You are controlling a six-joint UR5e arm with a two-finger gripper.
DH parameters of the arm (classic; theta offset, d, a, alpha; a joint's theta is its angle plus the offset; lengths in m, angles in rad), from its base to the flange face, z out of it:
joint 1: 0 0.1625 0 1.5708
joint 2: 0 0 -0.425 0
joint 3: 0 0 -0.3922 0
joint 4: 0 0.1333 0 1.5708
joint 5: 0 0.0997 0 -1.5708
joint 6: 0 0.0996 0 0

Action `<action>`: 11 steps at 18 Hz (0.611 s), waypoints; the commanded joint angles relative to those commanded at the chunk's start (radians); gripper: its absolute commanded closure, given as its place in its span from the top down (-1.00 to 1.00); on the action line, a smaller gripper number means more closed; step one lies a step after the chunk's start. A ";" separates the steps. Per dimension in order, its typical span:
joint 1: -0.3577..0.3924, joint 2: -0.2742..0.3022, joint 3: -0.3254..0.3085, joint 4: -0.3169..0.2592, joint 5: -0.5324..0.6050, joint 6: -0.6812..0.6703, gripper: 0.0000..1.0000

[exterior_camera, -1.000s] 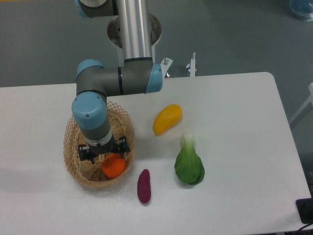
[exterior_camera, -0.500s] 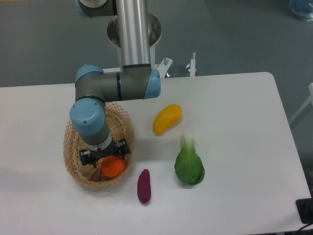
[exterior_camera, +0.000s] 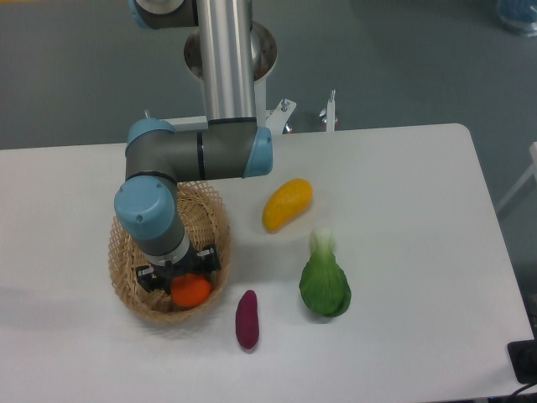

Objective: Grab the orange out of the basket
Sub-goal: 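Lower the gripper into the basket and close it on the orange, then lift the orange out of the basket and carry it beside the bok choy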

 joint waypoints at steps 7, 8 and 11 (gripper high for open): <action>0.002 0.064 0.026 0.011 -0.011 0.029 0.24; 0.008 0.069 0.035 0.014 -0.014 0.052 0.24; 0.024 0.077 0.060 0.014 -0.011 0.113 0.24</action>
